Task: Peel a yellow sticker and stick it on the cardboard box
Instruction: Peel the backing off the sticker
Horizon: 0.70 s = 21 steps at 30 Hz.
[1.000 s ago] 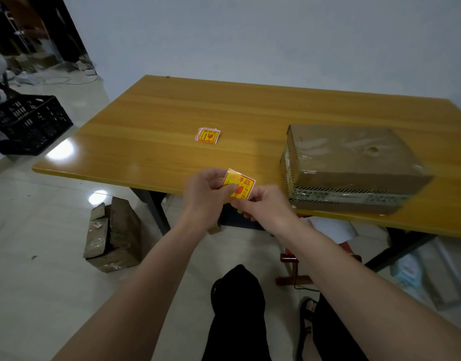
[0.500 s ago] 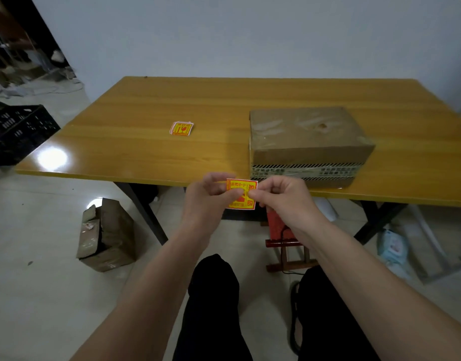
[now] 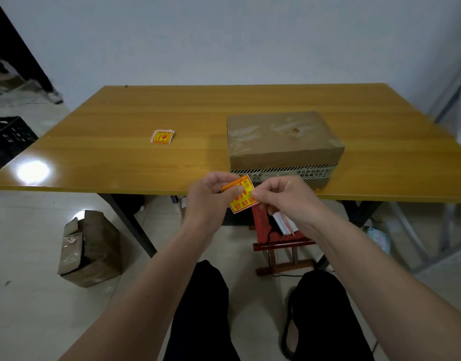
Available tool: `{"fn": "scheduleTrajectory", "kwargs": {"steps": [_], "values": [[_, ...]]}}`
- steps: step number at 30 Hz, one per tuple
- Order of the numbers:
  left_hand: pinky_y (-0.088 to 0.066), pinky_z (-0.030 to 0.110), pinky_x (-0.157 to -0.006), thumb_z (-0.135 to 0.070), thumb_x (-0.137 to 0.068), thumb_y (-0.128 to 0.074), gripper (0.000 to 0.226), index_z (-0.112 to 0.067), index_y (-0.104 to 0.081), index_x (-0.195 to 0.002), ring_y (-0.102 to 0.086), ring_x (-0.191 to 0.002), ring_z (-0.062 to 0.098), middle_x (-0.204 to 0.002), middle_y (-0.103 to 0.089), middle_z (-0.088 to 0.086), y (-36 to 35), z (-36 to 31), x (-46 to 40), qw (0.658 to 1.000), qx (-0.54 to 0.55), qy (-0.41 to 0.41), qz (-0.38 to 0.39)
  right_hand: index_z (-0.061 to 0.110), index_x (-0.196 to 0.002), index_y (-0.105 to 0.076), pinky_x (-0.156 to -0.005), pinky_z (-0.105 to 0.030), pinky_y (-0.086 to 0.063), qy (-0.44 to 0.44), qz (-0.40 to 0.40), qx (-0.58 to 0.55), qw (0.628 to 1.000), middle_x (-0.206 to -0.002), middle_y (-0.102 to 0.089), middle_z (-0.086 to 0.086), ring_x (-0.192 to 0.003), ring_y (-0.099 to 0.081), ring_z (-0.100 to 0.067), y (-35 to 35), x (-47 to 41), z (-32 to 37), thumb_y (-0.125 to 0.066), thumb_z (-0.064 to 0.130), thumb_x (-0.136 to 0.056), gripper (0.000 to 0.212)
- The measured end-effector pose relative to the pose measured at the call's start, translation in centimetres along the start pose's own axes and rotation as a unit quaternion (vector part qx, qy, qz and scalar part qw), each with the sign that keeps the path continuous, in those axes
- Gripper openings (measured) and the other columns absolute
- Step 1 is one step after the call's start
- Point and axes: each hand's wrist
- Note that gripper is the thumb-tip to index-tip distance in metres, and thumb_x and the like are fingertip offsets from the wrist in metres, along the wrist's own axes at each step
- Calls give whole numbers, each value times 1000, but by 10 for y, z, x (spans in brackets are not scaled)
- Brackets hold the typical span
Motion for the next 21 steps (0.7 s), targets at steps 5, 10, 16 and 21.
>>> {"fn": "scheduleTrajectory", "kwargs": {"steps": [5, 10, 16, 21], "values": [[-57, 23, -69, -1, -82, -68, 17, -18, -68, -83, -69, -74, 13, -82, -73, 3, 0, -10, 1, 994, -78, -35, 75, 6, -73, -68, -49, -19, -44, 23, -43, -14, 999, -60, -61, -2, -52, -52, -8, 3, 0, 6, -74, 10, -78, 9], [-34, 5, -83, -22, -74, -76, 32, -23, -67, -105, -52, -97, 7, -106, -63, -7, -5, -2, 2, 917, -335, -199, -84, 5, -70, -66, -45, -18, -42, 21, -92, -52, 994, -57, -61, -1, -46, -51, -6, 1, 0, 7, -70, 8, -81, 13], [-43, 29, -86, -32, -63, -79, 53, -20, -66, -113, -52, -102, 17, -111, -65, -6, -19, 14, 12, 844, -429, -316, -68, 9, -62, -62, -48, -23, -44, -2, -109, -131, 985, -55, -62, -3, -47, -54, -11, -5, -1, 6, -67, 7, -83, 22], [-37, 25, -69, -16, -72, -76, 14, -22, -74, -85, -63, -81, 19, -84, -74, -5, -17, 15, 2, 829, -415, -341, -158, 9, -64, -64, -49, -22, -45, -15, -67, -171, 983, -58, -64, -4, -52, -55, -12, -7, 3, 8, -65, 8, -86, 21]]}}
Point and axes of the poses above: each hand's wrist, its own x-axis away from the middle knuckle, its own y-axis out of the back of the hand, z = x × y
